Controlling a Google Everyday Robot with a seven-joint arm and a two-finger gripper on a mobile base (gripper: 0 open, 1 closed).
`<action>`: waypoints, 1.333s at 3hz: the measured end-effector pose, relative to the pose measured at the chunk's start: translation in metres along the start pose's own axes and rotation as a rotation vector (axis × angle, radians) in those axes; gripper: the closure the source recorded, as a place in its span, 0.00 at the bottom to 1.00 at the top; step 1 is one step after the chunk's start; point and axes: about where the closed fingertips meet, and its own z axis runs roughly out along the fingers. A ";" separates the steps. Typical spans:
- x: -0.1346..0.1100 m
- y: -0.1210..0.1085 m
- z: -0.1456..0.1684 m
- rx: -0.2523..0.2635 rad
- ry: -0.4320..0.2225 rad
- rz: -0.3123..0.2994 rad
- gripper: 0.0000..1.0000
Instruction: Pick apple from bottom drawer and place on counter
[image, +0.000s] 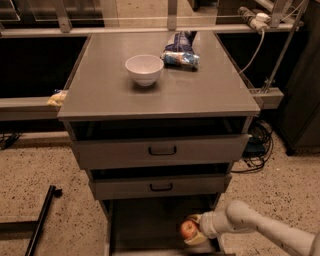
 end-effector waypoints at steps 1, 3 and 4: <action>-0.020 -0.028 -0.035 0.046 0.029 -0.051 1.00; -0.060 -0.038 -0.068 0.076 0.023 -0.078 1.00; -0.146 -0.051 -0.128 0.103 0.006 -0.102 1.00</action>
Offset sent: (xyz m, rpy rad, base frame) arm 0.0252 -0.0137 0.0388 -0.0390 -0.0619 0.0042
